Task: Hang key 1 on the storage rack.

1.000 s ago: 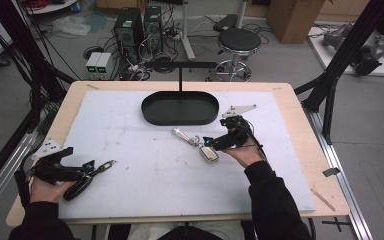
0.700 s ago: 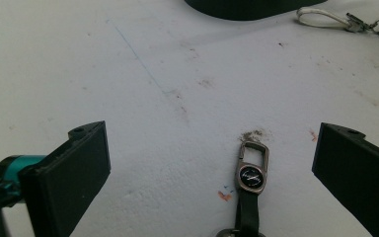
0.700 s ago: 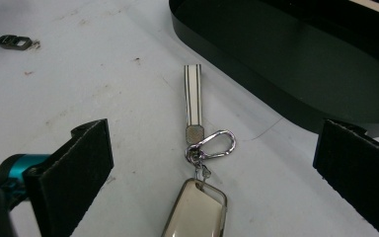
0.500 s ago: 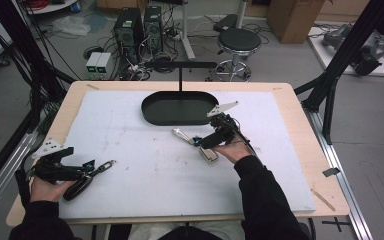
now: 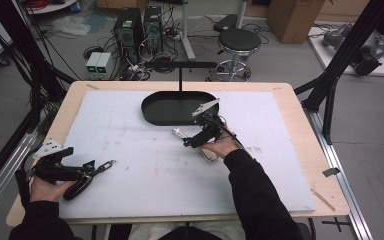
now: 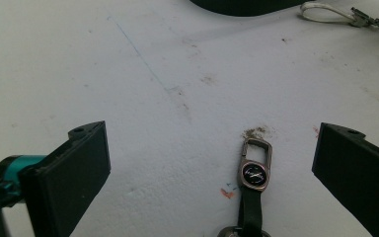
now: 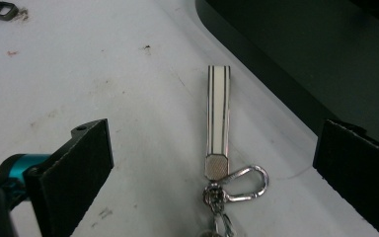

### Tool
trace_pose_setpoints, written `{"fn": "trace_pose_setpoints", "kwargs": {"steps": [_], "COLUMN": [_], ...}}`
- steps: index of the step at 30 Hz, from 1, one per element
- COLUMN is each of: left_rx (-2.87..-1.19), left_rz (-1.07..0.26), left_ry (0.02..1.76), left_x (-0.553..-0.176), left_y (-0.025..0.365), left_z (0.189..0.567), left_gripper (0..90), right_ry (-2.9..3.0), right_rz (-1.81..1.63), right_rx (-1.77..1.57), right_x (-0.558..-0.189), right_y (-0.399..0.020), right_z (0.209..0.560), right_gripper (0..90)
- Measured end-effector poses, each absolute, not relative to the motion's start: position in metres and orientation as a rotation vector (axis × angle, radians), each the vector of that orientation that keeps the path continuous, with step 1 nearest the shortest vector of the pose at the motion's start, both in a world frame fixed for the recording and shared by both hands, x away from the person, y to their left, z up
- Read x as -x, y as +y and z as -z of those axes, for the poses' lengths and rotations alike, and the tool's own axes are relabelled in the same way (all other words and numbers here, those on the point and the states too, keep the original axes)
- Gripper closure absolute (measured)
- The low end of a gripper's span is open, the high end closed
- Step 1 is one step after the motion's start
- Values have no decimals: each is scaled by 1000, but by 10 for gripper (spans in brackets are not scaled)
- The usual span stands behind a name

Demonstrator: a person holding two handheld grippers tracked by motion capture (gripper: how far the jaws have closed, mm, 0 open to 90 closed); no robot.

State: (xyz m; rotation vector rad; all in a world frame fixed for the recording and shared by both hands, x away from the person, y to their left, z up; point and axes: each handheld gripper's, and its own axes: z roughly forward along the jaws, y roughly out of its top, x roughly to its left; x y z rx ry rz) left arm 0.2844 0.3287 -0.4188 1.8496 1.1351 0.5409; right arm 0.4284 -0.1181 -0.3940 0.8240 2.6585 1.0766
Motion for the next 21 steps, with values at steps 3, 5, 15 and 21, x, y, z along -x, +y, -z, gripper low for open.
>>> {"fn": "trace_pose_setpoints", "kwargs": {"steps": [3, 5, 15, 21], "left_rx": [-1853, -1849, -1842, -1839], "left_rz": [-545, -545, -556, -555], "left_ry": [1136, 1138, 1141, 1134], "left_x": [-284, -284, -284, -284], "left_y": [329, 329, 330, 331], "left_z": [419, 419, 418, 418], "left_gripper": [18, 18, 17, 17], "right_ry": [2673, 2685, 2742, 2766], "right_rz": [-1056, -1040, -957, -877], "right_rx": [-837, -839, -830, -843], "right_x": [-432, -436, -449, -452], "right_y": [-112, -109, -84, -77], "right_z": [399, 402, 415, 425], "right_gripper": [10, 10, 46, 276]}}
